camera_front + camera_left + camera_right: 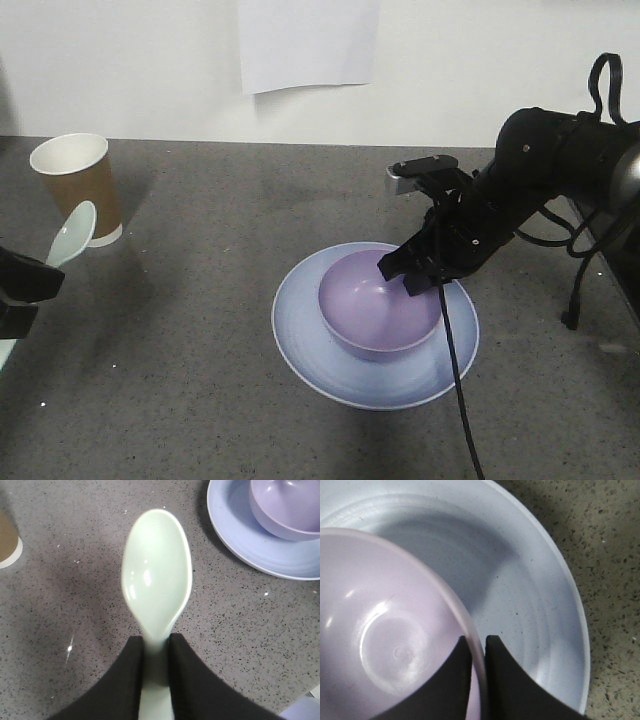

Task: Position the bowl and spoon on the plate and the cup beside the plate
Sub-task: 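Lower the bowl onto the plate, open the right gripper, withdraw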

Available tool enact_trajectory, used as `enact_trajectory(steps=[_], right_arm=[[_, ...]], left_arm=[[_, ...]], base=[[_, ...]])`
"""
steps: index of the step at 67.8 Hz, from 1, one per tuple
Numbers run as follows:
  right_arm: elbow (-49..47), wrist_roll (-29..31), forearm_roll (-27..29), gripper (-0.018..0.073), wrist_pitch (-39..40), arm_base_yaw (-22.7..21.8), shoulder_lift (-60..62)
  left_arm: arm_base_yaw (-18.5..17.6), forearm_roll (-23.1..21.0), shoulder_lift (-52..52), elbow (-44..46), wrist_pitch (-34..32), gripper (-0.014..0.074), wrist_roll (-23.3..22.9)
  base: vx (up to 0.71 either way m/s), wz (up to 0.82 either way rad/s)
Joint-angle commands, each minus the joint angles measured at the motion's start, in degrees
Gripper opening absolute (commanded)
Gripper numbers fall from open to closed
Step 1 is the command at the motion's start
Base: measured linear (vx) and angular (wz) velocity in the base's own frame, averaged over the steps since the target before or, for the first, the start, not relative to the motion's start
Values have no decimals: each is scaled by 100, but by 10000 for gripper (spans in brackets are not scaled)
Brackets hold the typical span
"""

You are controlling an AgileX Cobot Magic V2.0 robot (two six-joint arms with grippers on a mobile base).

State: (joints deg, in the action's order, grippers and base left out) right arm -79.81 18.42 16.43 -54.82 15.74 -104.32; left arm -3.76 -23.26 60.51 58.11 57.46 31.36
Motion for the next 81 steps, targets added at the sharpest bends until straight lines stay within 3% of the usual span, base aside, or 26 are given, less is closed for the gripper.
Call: enact_trajectory(steps=[1, 19, 27, 55, 56, 61, 81], right_arm=[[-190, -8, 77, 155, 83, -17, 266], [-190, -8, 71, 384, 162, -17, 266], [-196, -73, 52, 425, 111, -17, 359], [41, -607, -97, 384, -476, -17, 1960], [833, -637, -78, 356, -110, -17, 2985], [1625, -619, -90, 335, 250, -17, 3868], [3092, -564, -96, 316, 593, -17, 5140]], left_arm=[[-26, -195, -100, 140, -232, 65, 3], [-26, -195, -100, 140, -232, 65, 3], [-26, -195, -100, 140, -232, 65, 3], [-26, -195, -100, 140, -232, 65, 3], [-26, -195, -100, 140, -232, 65, 3], [-26, -195, -100, 140, -232, 65, 3], [-26, -195, -99, 140, -237, 65, 3]], base=[[0, 0], [0, 0], [0, 0], [0, 0], [0, 0], [0, 0], [0, 0]])
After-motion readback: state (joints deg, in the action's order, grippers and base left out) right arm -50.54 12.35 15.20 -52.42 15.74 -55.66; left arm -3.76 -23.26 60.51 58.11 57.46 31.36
